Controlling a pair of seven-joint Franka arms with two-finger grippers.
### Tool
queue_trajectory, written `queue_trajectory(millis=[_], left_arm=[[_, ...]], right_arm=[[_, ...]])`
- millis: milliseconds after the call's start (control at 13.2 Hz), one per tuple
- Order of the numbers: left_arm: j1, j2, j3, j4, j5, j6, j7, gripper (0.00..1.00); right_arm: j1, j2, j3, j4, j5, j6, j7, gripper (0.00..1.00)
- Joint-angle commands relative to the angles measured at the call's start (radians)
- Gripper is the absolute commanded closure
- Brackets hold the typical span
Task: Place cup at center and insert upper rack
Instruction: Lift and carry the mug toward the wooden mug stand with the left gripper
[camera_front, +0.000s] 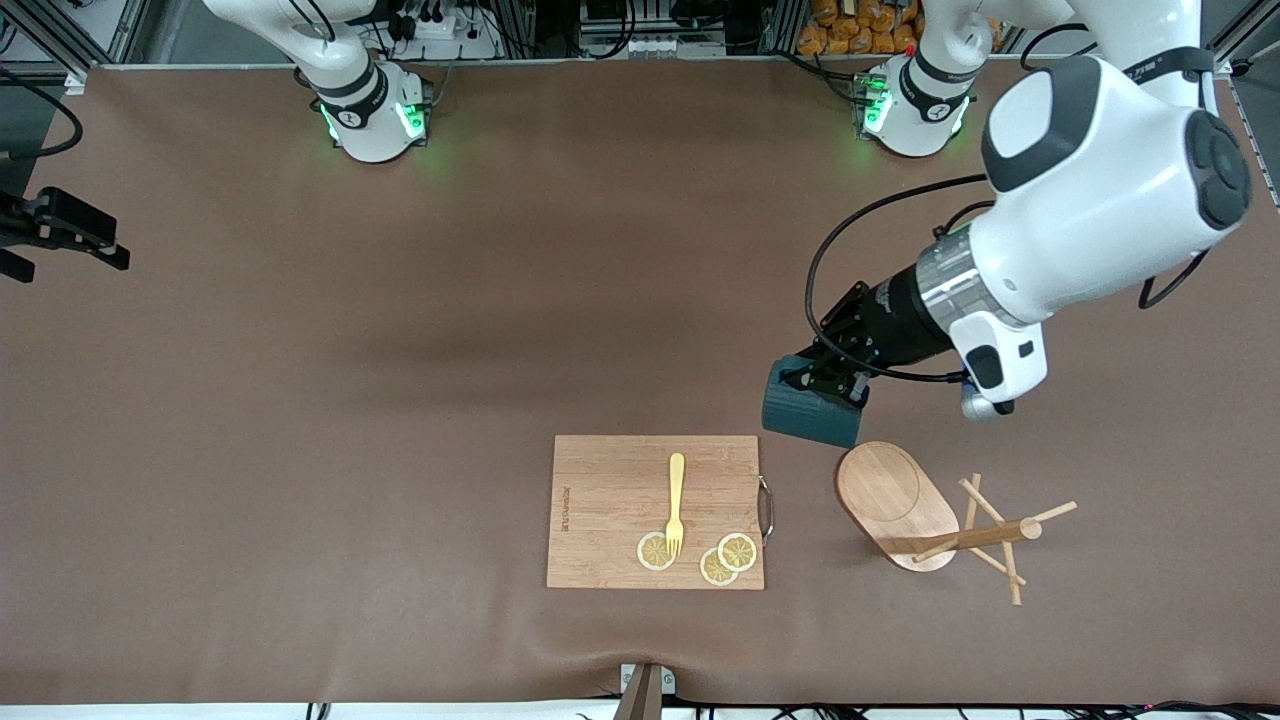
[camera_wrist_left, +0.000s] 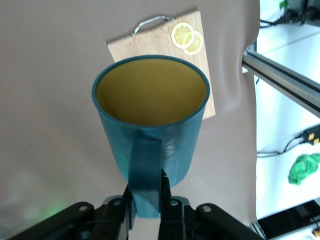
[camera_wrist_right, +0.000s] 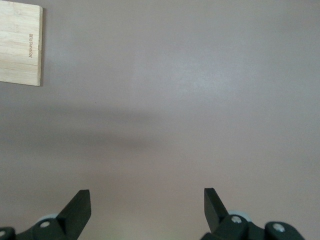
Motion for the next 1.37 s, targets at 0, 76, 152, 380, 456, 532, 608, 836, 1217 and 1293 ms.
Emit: queue_trajectory(millis=[0, 76, 152, 380, 456, 532, 608, 836, 1217, 1293], left_arm=[[0.041, -0.014, -0.006, -0.022, -0.07, -0.001, 0.047, 1.0], [0.056, -0.01, -0.006, -0.022, -0.101, -0.004, 0.064, 1.0], [0.073, -0.007, -0.006, -0.024, -0.136, -0.011, 0.096, 1.0], [0.13, 0.023, -0.006, -0.027, -0.248, -0.048, 0.188, 1.0], [0.148, 0.03, -0.006, -0.027, -0.276, -0.054, 0.198, 1.0], [0.166, 0.038, -0.007, -0.027, -0.302, -0.057, 0.21, 1.0], [0.189, 0.052, -0.007, -0.027, -0.332, -0.083, 0.231, 1.0], [0.237, 0.082, -0.007, -0.027, -0.406, -0.119, 0.303, 1.0], [0.283, 0.109, -0.01, -0.027, -0.478, -0.156, 0.383, 1.0], [0.292, 0.116, -0.01, -0.027, -0.497, -0.166, 0.412, 1.0]], right_arm=[[-0.018, -0.009, 0.004, -0.013, 0.003, -0.002, 0.005, 0.0], [-0.018, -0.009, 0.004, -0.011, 0.003, 0.0, 0.013, 0.0], [-0.018, -0.009, 0.004, -0.013, 0.003, -0.002, 0.039, 0.0], [-0.018, -0.01, 0.005, -0.014, 0.005, -0.005, 0.091, 0.0], [-0.018, -0.01, 0.005, -0.017, 0.005, -0.008, 0.091, 0.0], [-0.017, -0.012, 0.005, -0.021, 0.005, -0.009, 0.091, 0.0], [-0.015, -0.012, 0.005, -0.021, 0.005, -0.014, 0.091, 0.0], [-0.017, -0.01, 0.005, -0.021, 0.005, -0.017, 0.093, 0.0], [-0.011, -0.01, 0.007, -0.021, 0.005, -0.017, 0.094, 0.0], [-0.011, -0.01, 0.007, -0.019, 0.005, -0.015, 0.094, 0.0]])
